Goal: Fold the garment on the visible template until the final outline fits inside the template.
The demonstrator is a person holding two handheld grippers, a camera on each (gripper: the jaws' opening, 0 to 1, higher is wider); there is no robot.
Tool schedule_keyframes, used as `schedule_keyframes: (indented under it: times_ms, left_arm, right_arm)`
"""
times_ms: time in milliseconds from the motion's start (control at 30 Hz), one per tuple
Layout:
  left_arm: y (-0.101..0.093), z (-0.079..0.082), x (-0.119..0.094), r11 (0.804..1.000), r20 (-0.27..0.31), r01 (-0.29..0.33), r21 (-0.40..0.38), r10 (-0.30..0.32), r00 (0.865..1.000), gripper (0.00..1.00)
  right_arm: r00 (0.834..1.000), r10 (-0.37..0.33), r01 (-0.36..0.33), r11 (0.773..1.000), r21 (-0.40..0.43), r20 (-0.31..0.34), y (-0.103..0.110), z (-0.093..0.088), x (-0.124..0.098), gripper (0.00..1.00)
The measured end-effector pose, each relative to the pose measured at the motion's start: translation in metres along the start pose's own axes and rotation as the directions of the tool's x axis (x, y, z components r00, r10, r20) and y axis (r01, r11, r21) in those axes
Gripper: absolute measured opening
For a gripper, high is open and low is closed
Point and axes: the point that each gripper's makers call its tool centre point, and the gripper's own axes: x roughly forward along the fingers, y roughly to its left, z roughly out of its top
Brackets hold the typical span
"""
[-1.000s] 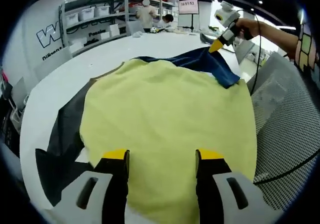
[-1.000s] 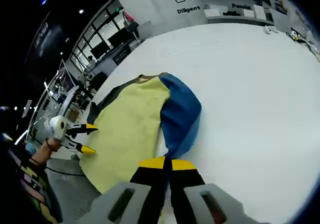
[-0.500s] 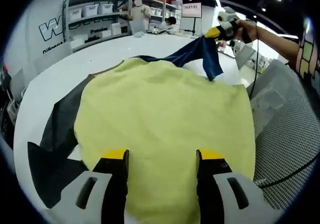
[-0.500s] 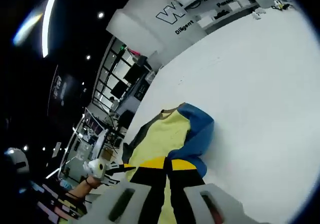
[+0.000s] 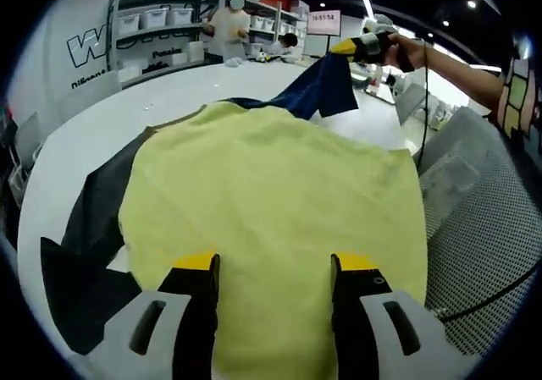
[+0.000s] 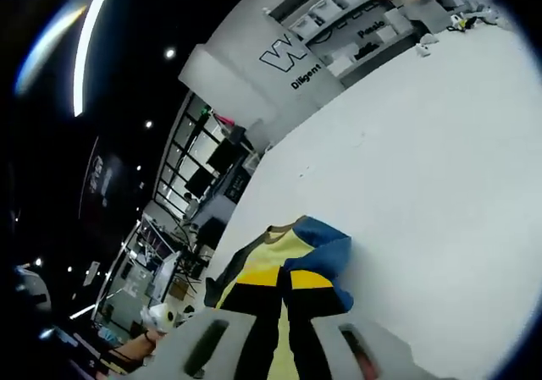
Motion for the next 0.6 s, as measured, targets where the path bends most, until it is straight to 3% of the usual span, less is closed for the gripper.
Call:
schedule_keyframes:
  times_ms: [333, 367, 467, 600]
  left_arm:
    - [0.0, -0.002, 0.0, 1.0, -0.008, -0.008, 0.016, 0.008, 1.0, 0.48]
    - [0.001, -0.002, -0.001, 1.0, -0.011, -0.008, 0.015, 0.008, 1.0, 0.48]
    - [0.001, -0.003, -0.001, 0.999, -0.028, -0.009, 0.041, 0.01, 1.0, 0.48]
    - [0.001, -0.004, -0.001, 0.999, -0.033, -0.012, 0.048, 0.013, 0.999, 0.49]
  right_arm:
    - [0.995, -0.002, 0.0, 1.0, 0.027, 0.096, -0.007, 0.024, -0.01, 0.0]
    - [0.987, 0.011, -0.02, 0.998, 0.059, 0.162, -0.005, 0.035, -0.011, 0.0]
    - [0.978, 0.03, -0.047, 0.996, 0.078, 0.204, -0.008, 0.047, -0.015, 0.0]
    - [0.976, 0.034, -0.054, 0.994, 0.09, 0.214, -0.009, 0.053, -0.014, 0.0]
